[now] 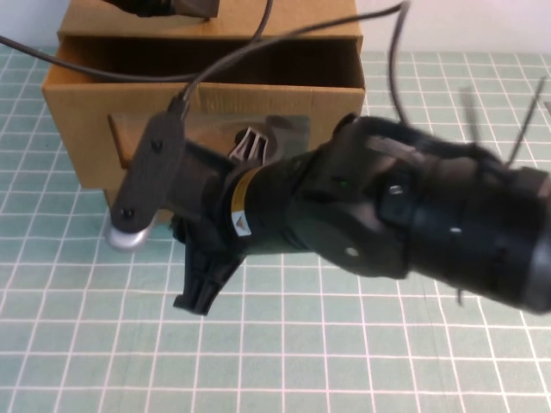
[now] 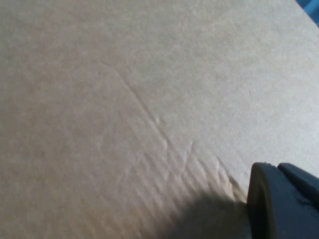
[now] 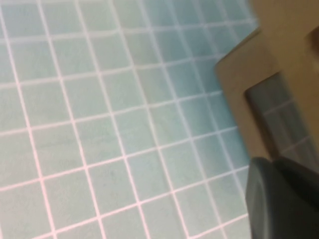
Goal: Close the shoe box
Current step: Close the shoe box with your right arm
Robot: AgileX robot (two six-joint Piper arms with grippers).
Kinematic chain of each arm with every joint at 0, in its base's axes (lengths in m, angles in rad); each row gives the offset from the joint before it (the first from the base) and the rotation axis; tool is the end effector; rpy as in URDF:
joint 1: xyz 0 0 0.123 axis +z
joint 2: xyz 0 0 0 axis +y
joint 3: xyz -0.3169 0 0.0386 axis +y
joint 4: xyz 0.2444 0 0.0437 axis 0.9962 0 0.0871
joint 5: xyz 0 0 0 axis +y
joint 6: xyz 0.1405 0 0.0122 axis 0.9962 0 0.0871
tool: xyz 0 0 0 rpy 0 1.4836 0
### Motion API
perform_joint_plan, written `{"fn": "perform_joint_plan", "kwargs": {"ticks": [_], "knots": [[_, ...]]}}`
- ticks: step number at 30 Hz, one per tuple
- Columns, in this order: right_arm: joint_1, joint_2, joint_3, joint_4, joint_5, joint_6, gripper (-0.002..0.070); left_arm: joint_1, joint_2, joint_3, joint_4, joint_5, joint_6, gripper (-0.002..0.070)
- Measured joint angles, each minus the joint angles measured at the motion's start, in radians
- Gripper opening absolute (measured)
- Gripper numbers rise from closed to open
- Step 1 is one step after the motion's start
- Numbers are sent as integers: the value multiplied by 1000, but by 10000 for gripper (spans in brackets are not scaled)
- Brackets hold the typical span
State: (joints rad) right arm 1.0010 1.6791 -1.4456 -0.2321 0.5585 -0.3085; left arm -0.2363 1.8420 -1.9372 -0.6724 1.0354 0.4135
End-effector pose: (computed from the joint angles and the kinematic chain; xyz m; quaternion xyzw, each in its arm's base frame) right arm 0.2455 0.3512 0.3304 -0.5993 0.6766 0.0503 0.4249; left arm 0.4190 -0.1786 0.4044 0.2273 0.8561 -0.2942 0.3590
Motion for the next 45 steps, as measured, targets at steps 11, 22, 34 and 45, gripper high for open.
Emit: {"fn": "perform_joint_plan", "kwargs": {"ticks": [11, 22, 34, 45], "knots": [[-110, 127, -13, 23, -116, -21, -14, 0, 0, 0, 0, 0, 2, -5], [-228, 205, -153, 108, -188, -21, -14, 0, 0, 0, -4, 4, 4, -5], [-243, 268, -236, 125, -167, -21, -14, 0, 0, 0, -4, 6, 4, -5], [-243, 215, -243, 238, 63, -111, -14, 0, -46, 0, 9, 37, 9, -5]]}}
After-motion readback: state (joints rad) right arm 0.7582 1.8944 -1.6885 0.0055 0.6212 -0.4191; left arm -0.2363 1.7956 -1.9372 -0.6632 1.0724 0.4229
